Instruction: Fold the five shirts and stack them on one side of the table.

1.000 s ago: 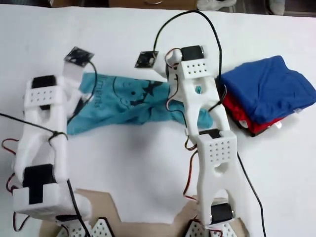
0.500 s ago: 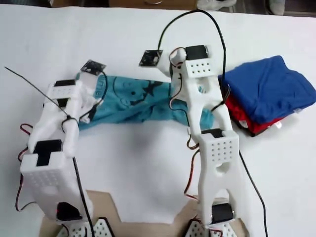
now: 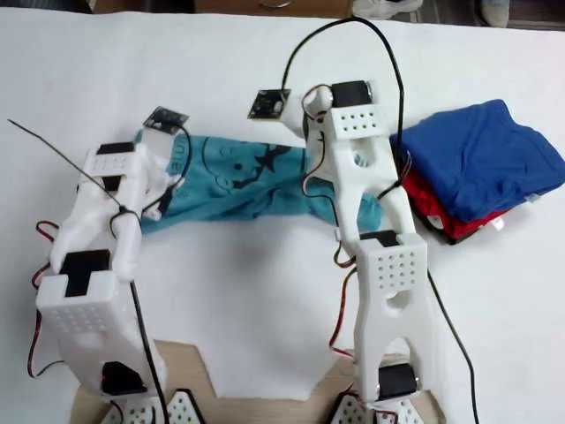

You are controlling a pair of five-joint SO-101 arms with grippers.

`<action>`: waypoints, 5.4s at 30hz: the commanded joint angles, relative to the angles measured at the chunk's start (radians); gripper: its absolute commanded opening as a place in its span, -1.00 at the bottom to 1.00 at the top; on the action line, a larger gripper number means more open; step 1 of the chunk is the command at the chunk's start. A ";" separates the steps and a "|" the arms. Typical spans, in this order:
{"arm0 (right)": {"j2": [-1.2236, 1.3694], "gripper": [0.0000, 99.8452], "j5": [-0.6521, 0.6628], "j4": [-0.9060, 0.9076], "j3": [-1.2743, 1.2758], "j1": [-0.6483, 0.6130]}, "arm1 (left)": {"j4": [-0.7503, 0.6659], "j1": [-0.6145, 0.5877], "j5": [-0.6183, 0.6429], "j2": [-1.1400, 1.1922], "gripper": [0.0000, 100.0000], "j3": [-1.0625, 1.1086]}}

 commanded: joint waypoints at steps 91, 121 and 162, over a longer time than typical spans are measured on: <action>-0.447 -0.95 -0.295 -0.420 0.787 -0.116 | -0.012 -0.011 0.008 0.005 -0.95 -0.007; -0.562 -0.96 -0.241 -0.535 0.865 -0.091 | -0.172 0.196 0.068 -0.497 -0.95 0.518; -0.862 -0.70 -0.238 -0.002 0.578 0.002 | -0.009 -0.181 0.074 -0.600 -0.76 0.346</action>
